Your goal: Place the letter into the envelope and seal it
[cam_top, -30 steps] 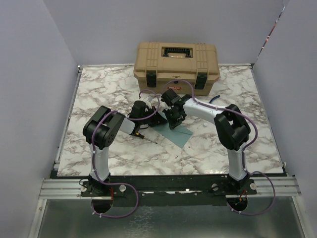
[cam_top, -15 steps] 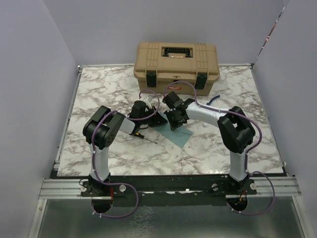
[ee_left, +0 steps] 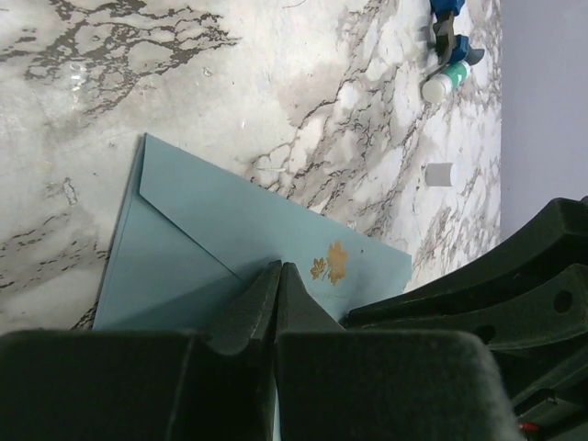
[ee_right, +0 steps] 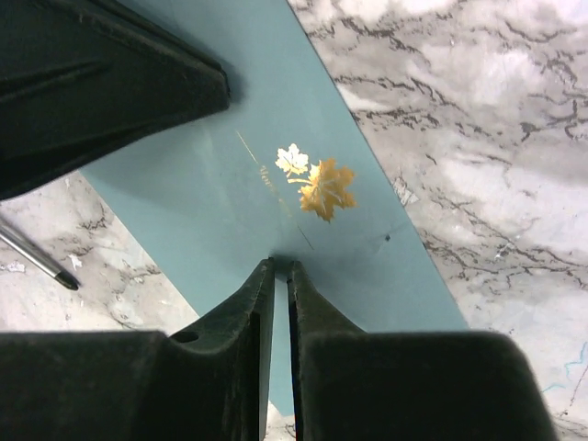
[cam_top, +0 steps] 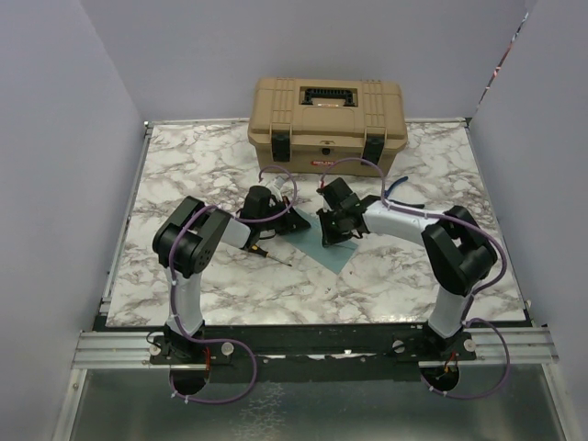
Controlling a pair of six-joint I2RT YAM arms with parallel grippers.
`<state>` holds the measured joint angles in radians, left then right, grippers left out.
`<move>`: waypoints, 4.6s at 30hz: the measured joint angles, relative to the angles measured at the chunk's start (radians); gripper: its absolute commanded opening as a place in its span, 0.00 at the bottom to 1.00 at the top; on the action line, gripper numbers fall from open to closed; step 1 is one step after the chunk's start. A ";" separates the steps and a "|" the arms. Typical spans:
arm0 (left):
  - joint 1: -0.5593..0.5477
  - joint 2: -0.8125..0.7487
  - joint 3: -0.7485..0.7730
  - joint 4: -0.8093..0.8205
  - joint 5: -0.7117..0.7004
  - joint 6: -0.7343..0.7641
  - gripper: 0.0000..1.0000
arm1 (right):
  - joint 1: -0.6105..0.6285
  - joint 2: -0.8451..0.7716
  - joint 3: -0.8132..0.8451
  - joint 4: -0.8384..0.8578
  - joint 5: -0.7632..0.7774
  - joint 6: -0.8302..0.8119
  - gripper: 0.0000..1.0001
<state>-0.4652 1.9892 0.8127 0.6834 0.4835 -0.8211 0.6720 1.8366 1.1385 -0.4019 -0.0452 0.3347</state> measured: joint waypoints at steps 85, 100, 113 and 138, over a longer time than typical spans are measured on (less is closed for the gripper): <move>-0.003 -0.039 0.095 -0.232 -0.162 -0.018 0.00 | 0.035 0.058 0.031 0.172 0.022 -0.217 0.18; -0.002 -0.036 0.096 -0.229 -0.159 -0.025 0.00 | 0.036 0.034 0.025 0.086 0.029 -0.166 0.26; -0.002 -0.035 0.096 -0.229 -0.158 -0.028 0.00 | 0.048 0.053 0.061 0.035 0.033 -0.142 0.31; -0.001 -0.032 0.106 -0.239 -0.158 -0.027 0.00 | 0.049 -0.008 -0.019 -0.006 0.104 -0.010 0.10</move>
<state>-0.4664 1.9568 0.9192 0.4446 0.3260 -0.8482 0.7208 1.8290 1.1194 -0.4076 0.0589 0.3244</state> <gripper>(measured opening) 0.002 0.152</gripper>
